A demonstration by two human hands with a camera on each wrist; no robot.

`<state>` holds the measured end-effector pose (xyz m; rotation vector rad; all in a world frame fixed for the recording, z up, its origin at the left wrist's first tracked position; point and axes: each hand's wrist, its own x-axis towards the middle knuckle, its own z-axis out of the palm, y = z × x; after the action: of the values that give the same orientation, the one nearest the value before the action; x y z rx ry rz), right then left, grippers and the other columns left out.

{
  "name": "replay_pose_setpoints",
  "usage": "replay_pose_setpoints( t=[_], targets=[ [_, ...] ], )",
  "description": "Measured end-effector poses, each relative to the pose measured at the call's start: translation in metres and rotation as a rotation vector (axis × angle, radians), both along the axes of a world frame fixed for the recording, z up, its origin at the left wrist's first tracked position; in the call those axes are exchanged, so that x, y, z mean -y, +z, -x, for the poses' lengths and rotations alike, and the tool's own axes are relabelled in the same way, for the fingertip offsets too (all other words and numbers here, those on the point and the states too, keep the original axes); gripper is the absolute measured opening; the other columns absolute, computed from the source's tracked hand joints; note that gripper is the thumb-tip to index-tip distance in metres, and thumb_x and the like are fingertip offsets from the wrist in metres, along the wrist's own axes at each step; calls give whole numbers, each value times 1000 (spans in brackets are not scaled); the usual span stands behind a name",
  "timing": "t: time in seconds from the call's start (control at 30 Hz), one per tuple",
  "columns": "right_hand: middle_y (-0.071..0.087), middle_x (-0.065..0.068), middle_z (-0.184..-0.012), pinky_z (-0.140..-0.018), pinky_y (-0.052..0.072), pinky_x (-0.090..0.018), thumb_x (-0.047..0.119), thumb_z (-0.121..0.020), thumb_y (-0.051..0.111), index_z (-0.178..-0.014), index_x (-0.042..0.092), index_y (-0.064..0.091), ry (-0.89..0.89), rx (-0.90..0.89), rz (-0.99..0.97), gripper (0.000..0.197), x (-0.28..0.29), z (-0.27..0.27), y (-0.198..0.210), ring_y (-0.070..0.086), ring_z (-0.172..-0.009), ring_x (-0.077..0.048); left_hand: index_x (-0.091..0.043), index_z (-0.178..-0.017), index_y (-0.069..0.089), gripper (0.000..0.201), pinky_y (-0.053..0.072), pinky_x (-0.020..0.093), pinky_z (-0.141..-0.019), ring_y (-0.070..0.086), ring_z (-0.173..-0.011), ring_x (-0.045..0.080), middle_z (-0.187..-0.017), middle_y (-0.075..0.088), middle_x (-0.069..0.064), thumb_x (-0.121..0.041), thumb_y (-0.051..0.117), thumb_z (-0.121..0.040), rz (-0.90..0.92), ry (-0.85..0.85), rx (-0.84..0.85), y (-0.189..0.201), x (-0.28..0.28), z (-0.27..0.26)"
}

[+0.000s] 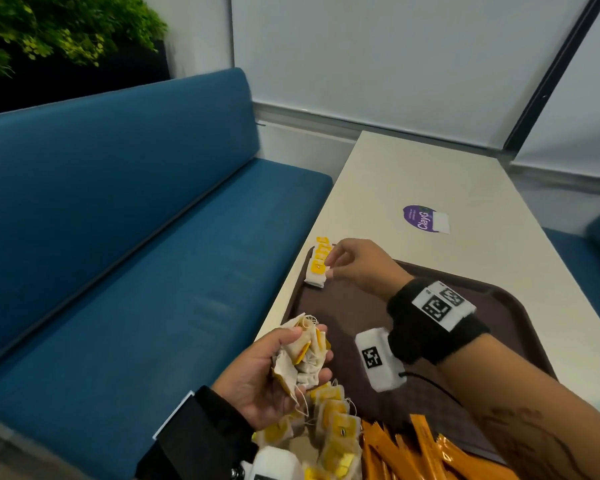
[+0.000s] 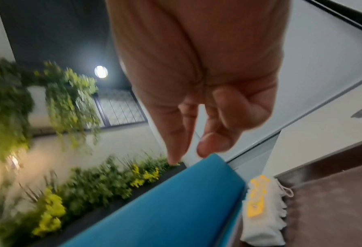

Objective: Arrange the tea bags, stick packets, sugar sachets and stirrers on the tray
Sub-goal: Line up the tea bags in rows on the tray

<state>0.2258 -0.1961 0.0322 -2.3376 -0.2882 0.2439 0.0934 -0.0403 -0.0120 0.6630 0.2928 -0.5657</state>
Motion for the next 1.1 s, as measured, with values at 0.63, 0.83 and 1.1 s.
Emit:
replay_pose_setpoints(
  t=[0.63,0.83,1.1],
  targets=[
    [56,-6,-88,-74,48,-32,0,-73,76,-83,27,71,461,55,-91,29,68,116,28,54,-77,-22,-9,-78,73,26,42,18,-31,52,-58,29,-74,59,17,-15,49,-78,-108,-148,48,30,55,39],
    [53,6,-92,-72,45,-15,4,-73,77,-77,34,66,523,22,-125,32,67,109,30,52,-81,-13,-5,-75,76,23,42,19,-31,57,-56,24,-78,65,17,-14,56,-79,-64,-114,15,25,47,39],
    [60,-12,-82,-44,35,-13,0,-87,61,-83,10,55,310,-113,-514,13,45,85,34,56,-60,-7,-3,-98,67,33,44,25,-34,53,-51,28,-73,49,17,-9,72,-65,4,-30,-7,12,25,28]
  ],
)
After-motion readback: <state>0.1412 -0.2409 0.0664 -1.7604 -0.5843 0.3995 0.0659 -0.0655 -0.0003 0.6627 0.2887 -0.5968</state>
